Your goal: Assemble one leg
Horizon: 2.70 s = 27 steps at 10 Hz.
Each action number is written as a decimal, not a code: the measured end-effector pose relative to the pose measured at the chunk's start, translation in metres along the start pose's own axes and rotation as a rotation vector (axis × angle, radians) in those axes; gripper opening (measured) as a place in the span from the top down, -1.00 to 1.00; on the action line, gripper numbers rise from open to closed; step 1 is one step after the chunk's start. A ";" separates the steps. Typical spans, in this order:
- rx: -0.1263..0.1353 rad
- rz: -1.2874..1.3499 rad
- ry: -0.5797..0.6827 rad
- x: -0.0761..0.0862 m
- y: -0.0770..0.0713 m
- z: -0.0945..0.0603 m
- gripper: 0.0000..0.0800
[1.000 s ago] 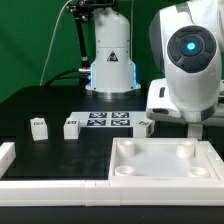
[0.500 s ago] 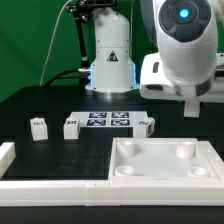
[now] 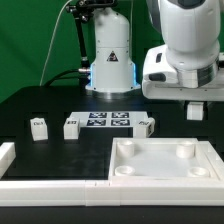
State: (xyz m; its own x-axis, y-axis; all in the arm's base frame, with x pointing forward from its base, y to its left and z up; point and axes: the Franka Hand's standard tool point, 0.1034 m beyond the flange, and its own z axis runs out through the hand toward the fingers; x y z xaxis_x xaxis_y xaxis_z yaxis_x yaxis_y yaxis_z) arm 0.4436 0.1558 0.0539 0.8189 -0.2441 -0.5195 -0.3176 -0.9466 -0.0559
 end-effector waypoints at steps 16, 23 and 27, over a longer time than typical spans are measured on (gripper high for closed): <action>0.006 -0.324 0.759 0.030 -0.013 -0.086 0.27; 0.027 -0.392 0.991 0.056 -0.013 -0.100 0.27; -0.008 -0.446 1.041 0.091 -0.016 -0.114 0.27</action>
Offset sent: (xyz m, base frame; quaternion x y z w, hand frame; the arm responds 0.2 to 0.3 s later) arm 0.0130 -0.0297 0.0337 -0.0160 0.1839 -0.0703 0.9803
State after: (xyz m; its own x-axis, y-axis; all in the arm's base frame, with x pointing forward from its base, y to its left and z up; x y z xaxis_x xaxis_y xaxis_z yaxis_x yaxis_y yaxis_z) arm 0.5778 0.1250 0.1049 0.8593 0.0628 0.5076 0.1026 -0.9934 -0.0509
